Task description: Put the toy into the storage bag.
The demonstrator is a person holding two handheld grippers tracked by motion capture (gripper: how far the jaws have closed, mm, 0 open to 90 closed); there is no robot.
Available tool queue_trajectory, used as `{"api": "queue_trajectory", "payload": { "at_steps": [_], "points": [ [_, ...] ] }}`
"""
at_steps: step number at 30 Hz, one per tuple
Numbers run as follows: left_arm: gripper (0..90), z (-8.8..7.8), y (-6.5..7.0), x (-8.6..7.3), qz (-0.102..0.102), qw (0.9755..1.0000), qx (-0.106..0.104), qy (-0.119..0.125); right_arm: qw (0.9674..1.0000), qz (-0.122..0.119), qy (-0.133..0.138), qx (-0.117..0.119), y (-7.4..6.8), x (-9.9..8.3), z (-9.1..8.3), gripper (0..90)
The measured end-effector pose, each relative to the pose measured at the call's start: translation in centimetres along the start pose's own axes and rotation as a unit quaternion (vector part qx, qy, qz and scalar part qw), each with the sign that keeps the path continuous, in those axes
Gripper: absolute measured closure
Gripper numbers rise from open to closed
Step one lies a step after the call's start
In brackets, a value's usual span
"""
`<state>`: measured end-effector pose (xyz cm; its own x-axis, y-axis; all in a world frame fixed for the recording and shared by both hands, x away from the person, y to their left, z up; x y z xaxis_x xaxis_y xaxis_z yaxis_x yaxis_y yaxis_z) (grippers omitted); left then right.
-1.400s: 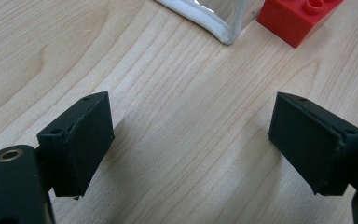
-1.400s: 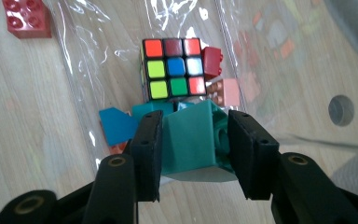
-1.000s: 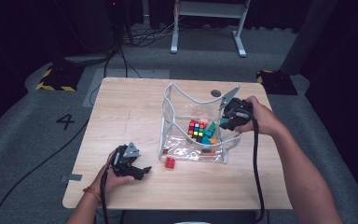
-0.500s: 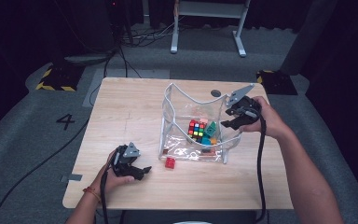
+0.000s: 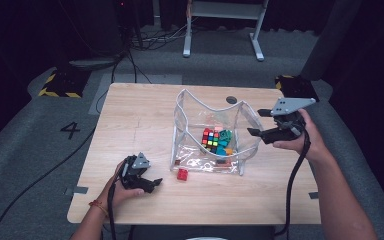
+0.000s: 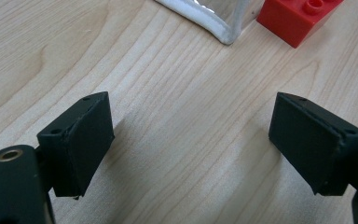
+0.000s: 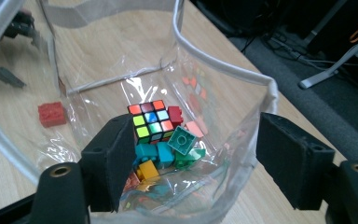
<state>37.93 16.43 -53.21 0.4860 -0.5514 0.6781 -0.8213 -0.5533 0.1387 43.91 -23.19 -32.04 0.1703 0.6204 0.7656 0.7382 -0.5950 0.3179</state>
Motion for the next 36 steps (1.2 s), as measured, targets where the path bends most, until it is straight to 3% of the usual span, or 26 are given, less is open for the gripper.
{"api": "queue_trajectory", "payload": {
  "at_steps": [8, 17, 25, 36],
  "points": [
    [13.9, 0.0, 0.0, 0.0, 0.001, 1.0000, 0.002, 0.000, 0.9987, 0.046, 0.020, -0.013, 0.3, -2.4, -2.1, 27.1],
    [13.9, 0.0, 0.0, 0.0, 0.000, 1.0000, 0.001, 0.000, 0.9972, 0.065, 0.034, -0.011, -0.5, -6.0, -3.4, 30.1],
    [14.0, 0.0, 0.0, 0.0, 0.001, 1.0000, 0.002, 0.000, 0.9956, 0.085, 0.037, 0.011, -3.2, -9.4, -2.0, 31.2],
    [14.0, 0.0, 0.0, 0.0, 0.001, 1.0000, 0.002, 0.000, 0.9939, 0.078, 0.041, 0.066, -8.3, -11.5, 1.4, 30.8]
  ]
}}
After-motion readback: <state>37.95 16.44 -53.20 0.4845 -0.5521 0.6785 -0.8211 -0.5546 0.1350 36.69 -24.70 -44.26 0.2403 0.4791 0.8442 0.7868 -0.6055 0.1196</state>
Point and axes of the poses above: each handheld gripper's, and its own axes: z roughly forward along the jaws, x roughly out of its top, y roughly to its right, the point moved 4 cm from there along z, roughly forward along the jaws, and after that the axes turned 8 degrees about -x, right-handed, at the moved point
